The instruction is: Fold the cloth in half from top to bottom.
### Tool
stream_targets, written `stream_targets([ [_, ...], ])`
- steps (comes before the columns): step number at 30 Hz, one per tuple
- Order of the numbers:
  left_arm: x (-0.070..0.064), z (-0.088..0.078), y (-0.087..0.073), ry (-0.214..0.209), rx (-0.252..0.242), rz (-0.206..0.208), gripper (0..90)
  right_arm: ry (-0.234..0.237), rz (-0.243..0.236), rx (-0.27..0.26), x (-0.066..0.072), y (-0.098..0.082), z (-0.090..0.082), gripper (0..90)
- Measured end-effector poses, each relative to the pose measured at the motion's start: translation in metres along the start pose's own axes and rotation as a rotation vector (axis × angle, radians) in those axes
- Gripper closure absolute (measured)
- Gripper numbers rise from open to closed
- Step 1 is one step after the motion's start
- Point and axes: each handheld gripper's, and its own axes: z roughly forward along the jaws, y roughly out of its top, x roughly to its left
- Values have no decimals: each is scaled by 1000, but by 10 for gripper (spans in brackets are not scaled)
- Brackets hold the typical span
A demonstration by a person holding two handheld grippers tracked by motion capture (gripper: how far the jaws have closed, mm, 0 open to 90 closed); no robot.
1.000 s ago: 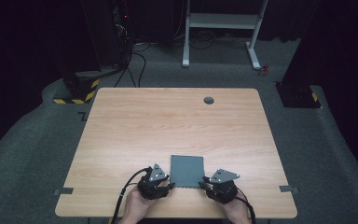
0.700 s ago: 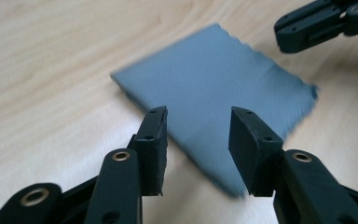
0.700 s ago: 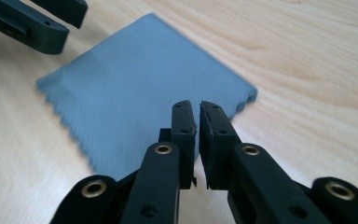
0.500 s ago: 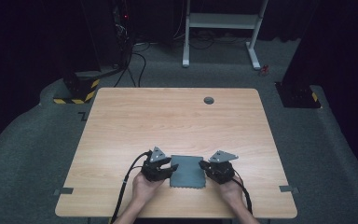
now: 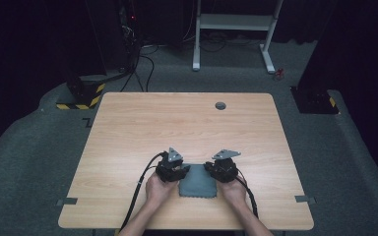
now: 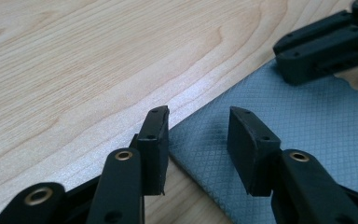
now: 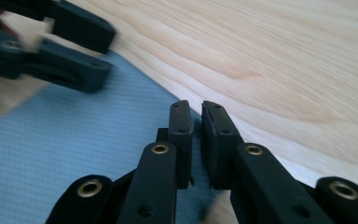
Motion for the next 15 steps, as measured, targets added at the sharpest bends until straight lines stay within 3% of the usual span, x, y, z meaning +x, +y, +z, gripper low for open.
stream_targets([
  [3,5,-2,-2,-8,3,-23,569,-36,2,8,-5,-2,-6,814],
  [6,9,-4,-1,11,-7,-32,562,-58,11,5,-12,-4,-13,780],
  [9,13,-4,1,18,4,-39,549,-53,40,-12,-17,-4,-18,736],
  [15,12,1,6,13,55,-22,526,-54,16,28,-15,-1,-7,687],
])
